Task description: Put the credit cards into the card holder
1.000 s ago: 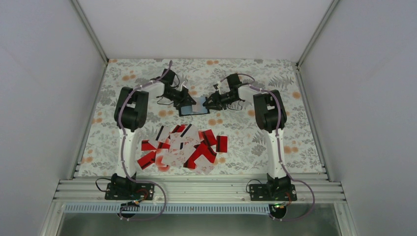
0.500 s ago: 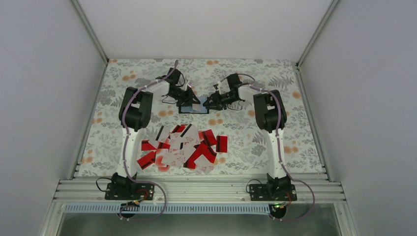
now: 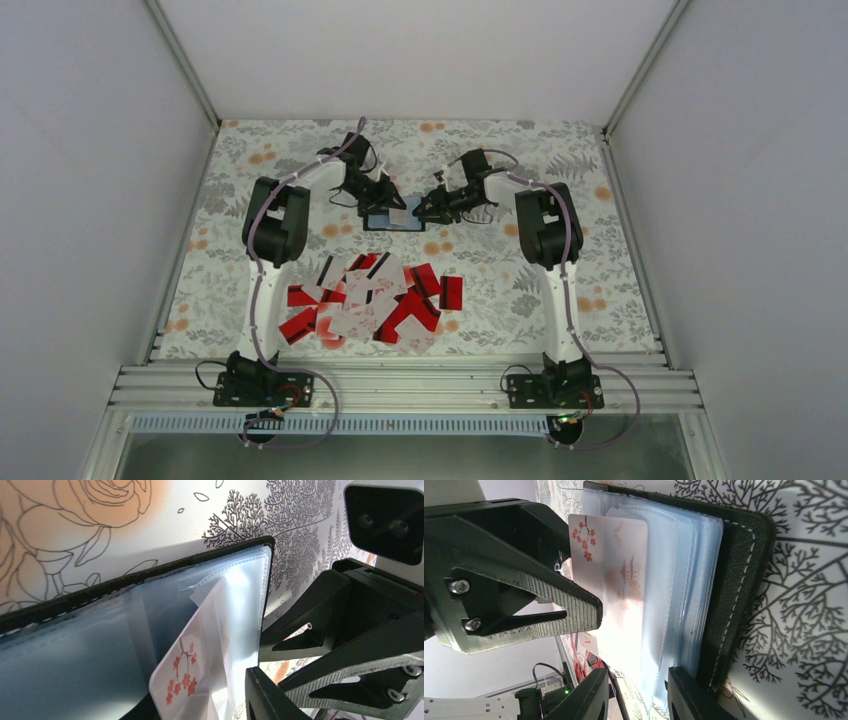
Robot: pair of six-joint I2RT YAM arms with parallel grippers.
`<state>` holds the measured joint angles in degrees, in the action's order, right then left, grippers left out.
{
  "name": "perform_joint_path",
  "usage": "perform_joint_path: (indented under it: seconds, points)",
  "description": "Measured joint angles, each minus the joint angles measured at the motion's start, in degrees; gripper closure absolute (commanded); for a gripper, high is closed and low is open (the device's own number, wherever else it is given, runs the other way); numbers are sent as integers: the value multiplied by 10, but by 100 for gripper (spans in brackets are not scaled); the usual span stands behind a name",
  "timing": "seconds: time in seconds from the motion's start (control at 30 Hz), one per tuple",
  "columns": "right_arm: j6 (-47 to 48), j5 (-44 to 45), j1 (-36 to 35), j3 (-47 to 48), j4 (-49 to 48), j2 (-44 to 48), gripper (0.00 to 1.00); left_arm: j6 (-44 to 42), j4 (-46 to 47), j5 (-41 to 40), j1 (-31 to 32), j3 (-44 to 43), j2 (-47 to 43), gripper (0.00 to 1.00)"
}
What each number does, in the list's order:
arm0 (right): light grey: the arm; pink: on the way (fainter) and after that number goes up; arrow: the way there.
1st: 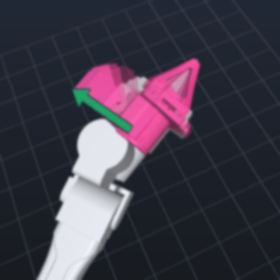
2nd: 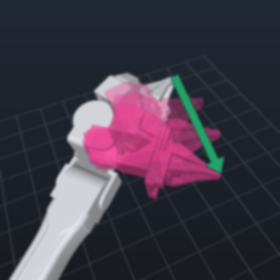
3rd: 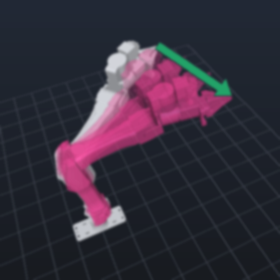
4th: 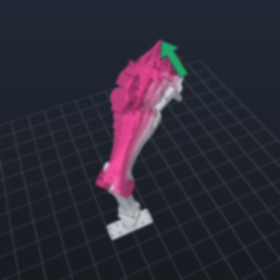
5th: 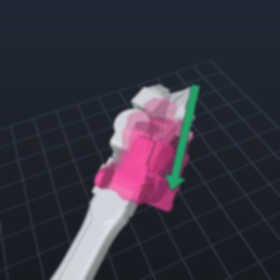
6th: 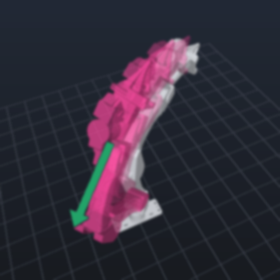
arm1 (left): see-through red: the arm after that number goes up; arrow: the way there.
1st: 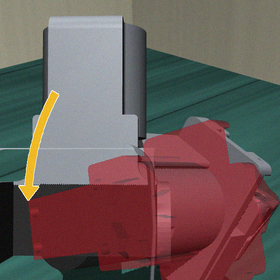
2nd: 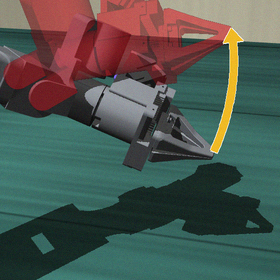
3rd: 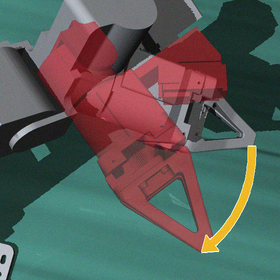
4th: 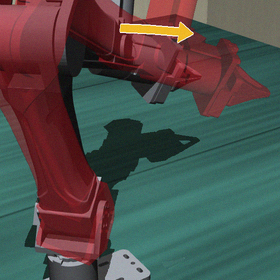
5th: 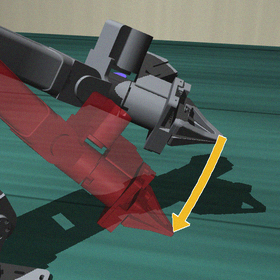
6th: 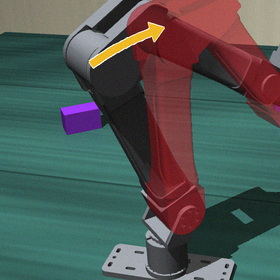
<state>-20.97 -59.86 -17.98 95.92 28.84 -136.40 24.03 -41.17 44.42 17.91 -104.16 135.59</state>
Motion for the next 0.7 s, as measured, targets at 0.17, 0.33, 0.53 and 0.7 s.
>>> perform_joint_path:
  seconds: [0.17,0.33,0.53,0.7]
  points:
    - [0,4,0,4,6,0,69,-12,-19,-16,1,-11,-2,52]
    - [0,7,0,5,9,0,69,-23,-31,-30,7,-17,-6,42]
    - [0,7,0,7,10,0,69,-38,-71,-70,11,-45,-7,35]
    - [1,9,0,10,16,0,69,-49,-106,-108,11,-64,-7,31]
